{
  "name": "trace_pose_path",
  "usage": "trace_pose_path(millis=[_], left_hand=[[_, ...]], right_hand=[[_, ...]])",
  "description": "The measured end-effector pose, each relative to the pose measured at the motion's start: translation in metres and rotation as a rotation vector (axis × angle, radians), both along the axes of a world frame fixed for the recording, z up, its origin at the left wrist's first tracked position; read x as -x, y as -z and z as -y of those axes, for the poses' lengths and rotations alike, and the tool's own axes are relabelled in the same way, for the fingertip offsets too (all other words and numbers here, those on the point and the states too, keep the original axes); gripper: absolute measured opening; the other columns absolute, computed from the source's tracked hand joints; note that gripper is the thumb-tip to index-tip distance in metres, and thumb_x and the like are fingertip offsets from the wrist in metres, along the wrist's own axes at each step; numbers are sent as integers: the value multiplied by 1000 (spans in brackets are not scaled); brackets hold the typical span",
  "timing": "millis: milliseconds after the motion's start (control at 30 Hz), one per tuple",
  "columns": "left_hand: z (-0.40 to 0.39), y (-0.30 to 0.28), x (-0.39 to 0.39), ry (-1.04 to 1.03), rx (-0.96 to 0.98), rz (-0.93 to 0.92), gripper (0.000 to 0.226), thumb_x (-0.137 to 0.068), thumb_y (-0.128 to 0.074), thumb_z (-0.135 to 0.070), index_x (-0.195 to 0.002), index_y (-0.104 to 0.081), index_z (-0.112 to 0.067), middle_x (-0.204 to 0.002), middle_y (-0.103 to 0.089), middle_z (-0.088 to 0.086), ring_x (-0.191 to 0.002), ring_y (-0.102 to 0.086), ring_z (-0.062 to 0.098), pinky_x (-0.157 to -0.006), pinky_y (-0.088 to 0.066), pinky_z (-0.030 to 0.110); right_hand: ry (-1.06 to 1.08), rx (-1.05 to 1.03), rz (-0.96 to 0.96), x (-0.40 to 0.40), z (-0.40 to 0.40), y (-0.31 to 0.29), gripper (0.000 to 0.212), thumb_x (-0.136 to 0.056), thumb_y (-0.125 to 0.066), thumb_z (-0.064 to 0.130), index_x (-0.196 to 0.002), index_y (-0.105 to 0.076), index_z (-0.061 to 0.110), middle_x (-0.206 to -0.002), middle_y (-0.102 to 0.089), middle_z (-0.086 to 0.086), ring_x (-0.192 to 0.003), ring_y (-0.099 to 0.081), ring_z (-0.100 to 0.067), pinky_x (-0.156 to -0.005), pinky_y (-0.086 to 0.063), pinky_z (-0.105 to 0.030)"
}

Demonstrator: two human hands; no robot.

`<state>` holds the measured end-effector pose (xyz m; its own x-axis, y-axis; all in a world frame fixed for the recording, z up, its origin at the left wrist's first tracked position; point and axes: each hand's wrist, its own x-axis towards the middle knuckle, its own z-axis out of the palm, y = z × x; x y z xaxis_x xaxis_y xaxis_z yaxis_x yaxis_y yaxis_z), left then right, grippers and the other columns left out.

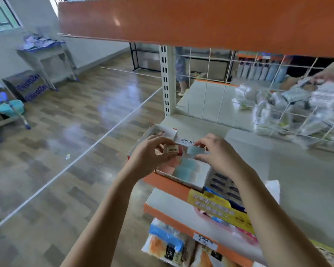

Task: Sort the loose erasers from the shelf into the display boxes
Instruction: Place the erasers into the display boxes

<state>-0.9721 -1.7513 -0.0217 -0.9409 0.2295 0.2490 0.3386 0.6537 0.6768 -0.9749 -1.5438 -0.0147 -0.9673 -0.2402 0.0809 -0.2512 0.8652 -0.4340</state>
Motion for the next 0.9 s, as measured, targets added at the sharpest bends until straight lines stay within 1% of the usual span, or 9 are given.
trace_pose_path(millis=[67,167,267,333,400,533,700,800,900], left_hand=[[5,1,15,36,31,8,32,-73,-77,-30,-103,-70,-23,-98,-61,-7,-72,-54,-6,-64,-38,5],[10,5,38,96,56,12,33,-73,-76,-33,-104,-70,-24,-99,-61,-10,-73,-53,-10,-64,-38,4],[13,9,59,168,89,10,32,-74,-75,-33,-105,-69,-25,-91,-55,-18,-73,-52,-10,-65,-38,6],[14,12,73,239,96,0,31,-75,-74,-34,-104,-69,-26,-88,-53,-22,-74,-52,-8,-67,-39,7],[14,14,85,316,114,6,29,-77,-73,-35,-105,-68,-28,-91,-55,-20,-77,-54,-8,-68,-39,6],[14,19,104,419,134,39,28,-79,-71,-34,-107,-67,-29,-97,-56,-18,-79,-54,-9,-69,-43,7],[17,25,117,481,113,101,29,-80,-69,-34,-108,-66,-26,-97,-55,-16,-79,-54,-8,-67,-40,3],[18,31,121,518,100,133,30,-81,-69,-35,-109,-66,-27,-99,-57,-16,-80,-55,-8,-67,-42,3],[18,34,121,553,101,160,31,-82,-67,-37,-112,-63,-28,-102,-57,-15,-82,-56,-6,-67,-43,5]], right_hand=[[30,-46,39,9,5,2,41,-82,-69,29,-120,-59,17,-112,-56,-3,-101,-52,-16,-80,-37,-22],[80,-105,97,20,12,7,42,-83,-68,31,-122,-57,18,-116,-56,-3,-106,-51,-17,-86,-38,-24],[151,-137,142,25,18,12,41,-84,-67,30,-122,-58,19,-117,-55,-3,-106,-50,-17,-81,-35,-23],[208,-157,143,27,22,15,37,-84,-67,26,-120,-59,20,-114,-54,-2,-101,-49,-16,-78,-33,-23],[268,-165,145,27,26,18,35,-84,-67,21,-118,-60,19,-111,-53,-1,-93,-46,-13,-76,-33,-22],[357,-194,145,26,38,21,32,-86,-63,10,-117,-60,15,-112,-52,-3,-99,-49,-16,-77,-34,-21],[439,-263,95,21,60,27,21,-85,-55,-1,-104,-57,10,-101,-51,-3,-91,-47,-16,-73,-38,-23],[460,-283,82,20,70,29,23,-86,-52,-3,-105,-54,10,-104,-49,-3,-97,-46,-17,-79,-42,-27],[508,-298,61,20,73,31,26,-86,-54,-3,-107,-54,11,-107,-49,-2,-100,-46,-18,-85,-45,-31]])
